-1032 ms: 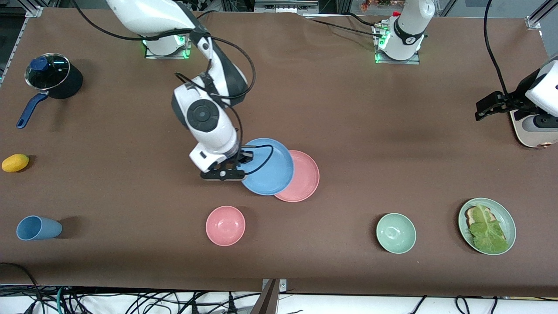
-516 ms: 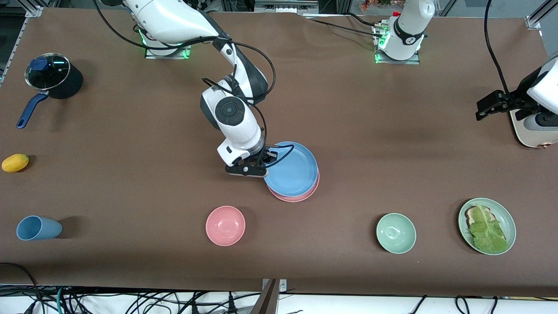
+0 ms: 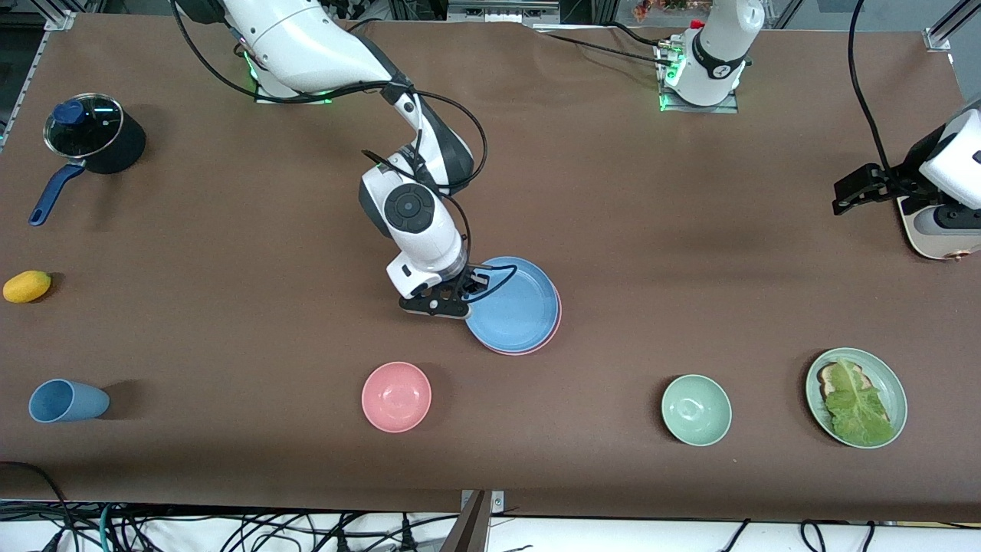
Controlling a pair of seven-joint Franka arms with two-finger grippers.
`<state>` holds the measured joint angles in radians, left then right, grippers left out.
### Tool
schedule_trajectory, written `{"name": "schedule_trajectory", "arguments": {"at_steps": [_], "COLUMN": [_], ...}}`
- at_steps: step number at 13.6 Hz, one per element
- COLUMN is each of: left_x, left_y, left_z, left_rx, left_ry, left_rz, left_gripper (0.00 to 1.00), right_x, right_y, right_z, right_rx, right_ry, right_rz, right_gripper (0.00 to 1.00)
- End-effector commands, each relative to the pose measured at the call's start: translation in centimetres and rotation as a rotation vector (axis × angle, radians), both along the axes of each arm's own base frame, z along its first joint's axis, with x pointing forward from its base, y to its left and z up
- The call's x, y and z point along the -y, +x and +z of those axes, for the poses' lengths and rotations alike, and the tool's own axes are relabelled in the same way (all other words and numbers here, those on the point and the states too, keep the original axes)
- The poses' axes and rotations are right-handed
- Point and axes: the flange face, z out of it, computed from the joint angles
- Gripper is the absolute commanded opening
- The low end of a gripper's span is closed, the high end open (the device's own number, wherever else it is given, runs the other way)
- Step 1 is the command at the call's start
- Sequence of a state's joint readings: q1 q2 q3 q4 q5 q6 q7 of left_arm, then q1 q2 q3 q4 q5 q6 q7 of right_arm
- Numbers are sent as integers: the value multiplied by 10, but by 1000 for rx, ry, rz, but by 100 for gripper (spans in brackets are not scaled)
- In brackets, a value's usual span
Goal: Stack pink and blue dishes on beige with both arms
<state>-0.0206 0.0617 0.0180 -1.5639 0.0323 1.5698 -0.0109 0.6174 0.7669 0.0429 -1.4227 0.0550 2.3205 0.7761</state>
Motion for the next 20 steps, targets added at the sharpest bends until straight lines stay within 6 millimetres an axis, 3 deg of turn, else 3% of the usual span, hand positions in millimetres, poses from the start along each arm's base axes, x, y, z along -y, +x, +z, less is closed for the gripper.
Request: {"name": "schedule_trajectory", "arguments": {"at_steps": [1,5,7,9,11,14,20], "left_x": [3,3,2,3,3,3,2], "left_y": [4,4,4,4,4,6,7], "left_z": [6,6,6,6,5,1,-1], "left_rx": [2,2,2,2,0,-8,-11], "left_ry": [-3,-3,-3,-3,-3,-5,-5], "left_rz": [-20,-20,-17,-20,-21,-21,-20], "left_gripper": [100,100,100,100,100,100,100], "right_x": [-8,-9,-9,-8,-2,19,119], "right_y": [5,5,5,6,11,19,42], "right_z": [-5,-7,-8,0,11,51,159], "right_rx": [12,11,9,14,22,27,3], "right_ry": [24,27,26,30,28,-19,-139], "right_rz": [-21,-43,-56,-58,-59,-68,48], "right_gripper": [0,2,45,70,76,99,100]}}
